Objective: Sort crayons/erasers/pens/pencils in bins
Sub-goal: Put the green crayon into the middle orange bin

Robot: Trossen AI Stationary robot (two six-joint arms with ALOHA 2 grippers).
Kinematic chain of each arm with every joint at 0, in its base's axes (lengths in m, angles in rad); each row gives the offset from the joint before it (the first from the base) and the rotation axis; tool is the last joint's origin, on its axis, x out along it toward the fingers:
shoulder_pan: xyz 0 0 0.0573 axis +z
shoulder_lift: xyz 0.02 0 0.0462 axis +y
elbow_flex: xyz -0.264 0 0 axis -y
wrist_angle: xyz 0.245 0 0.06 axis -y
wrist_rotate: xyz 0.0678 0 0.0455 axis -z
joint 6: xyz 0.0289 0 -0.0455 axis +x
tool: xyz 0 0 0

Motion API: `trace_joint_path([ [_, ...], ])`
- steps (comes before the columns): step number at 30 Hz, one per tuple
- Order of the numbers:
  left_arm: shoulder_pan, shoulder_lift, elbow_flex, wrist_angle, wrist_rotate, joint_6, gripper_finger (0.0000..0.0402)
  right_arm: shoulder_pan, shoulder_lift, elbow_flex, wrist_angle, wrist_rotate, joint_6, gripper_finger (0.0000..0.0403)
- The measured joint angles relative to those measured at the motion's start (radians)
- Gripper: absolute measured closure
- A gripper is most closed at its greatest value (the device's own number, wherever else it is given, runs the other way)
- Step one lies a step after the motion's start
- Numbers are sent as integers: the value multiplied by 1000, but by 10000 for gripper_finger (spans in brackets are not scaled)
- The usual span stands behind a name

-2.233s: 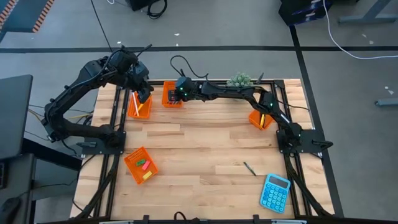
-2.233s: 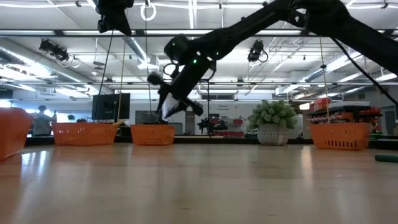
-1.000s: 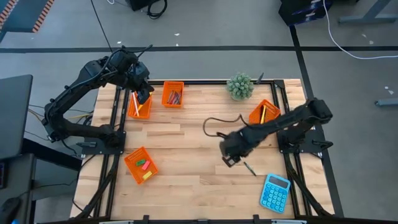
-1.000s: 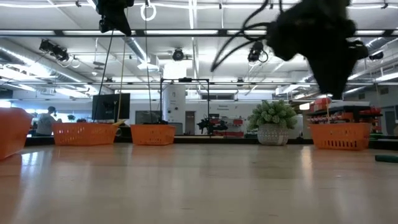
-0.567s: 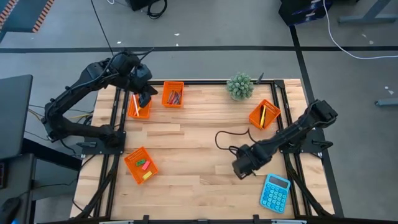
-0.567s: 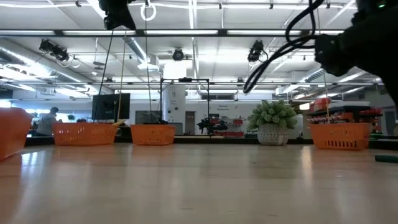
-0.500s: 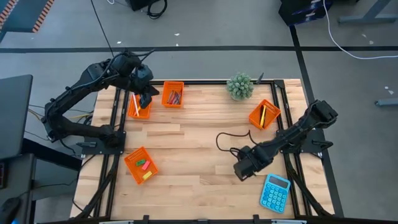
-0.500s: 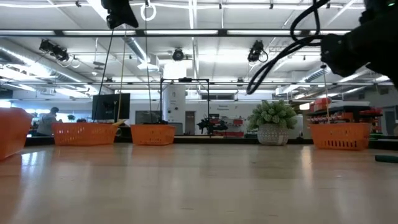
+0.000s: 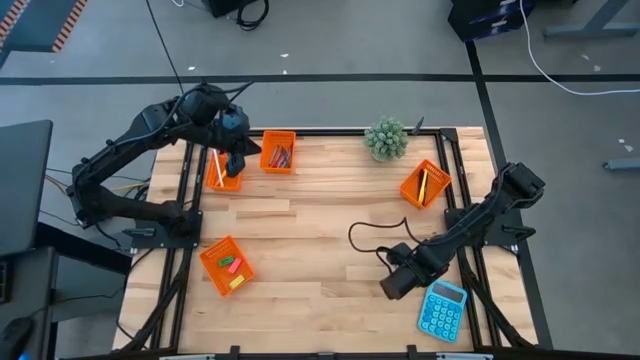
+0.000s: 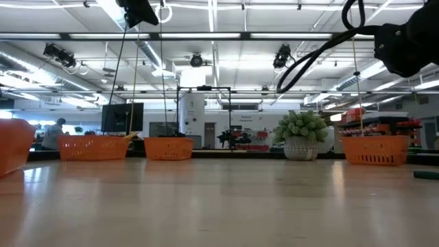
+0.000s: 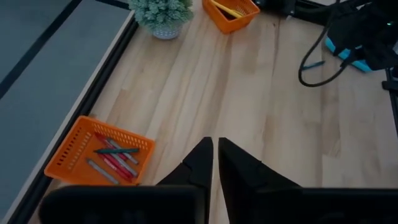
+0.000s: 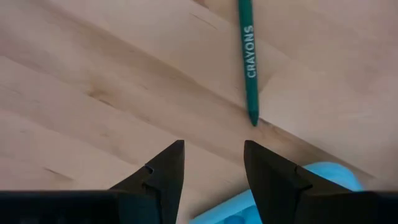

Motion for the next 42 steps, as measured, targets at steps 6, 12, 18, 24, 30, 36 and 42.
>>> trace_joint_path([
  [6, 0, 0, 0, 1, 0, 8, 361, -2, 0, 4, 0, -1, 24, 231],
  [12, 0, 0, 0, 1, 0, 10, 367, -2, 0, 0, -3, 15, 8, 231],
  [18, 0, 0, 0, 4, 0, -1, 361, -21, 0, -47, -3, 16, 34, 231],
  [24, 0, 0, 0, 4, 0, -26, 368, -55, 0, -107, 99, 13, 27, 231],
  [30, 1, 0, 0, 2, 0, -66, 378, -77, 1, -168, 178, 2, 9, 231],
  [36, 1, 0, 0, 2, 0, -113, 373, -76, 1, -199, 188, -2, -35, 231],
  [42, 1, 0, 0, 2, 0, -209, 371, -75, -2, -214, 199, 29, -75, 231],
])
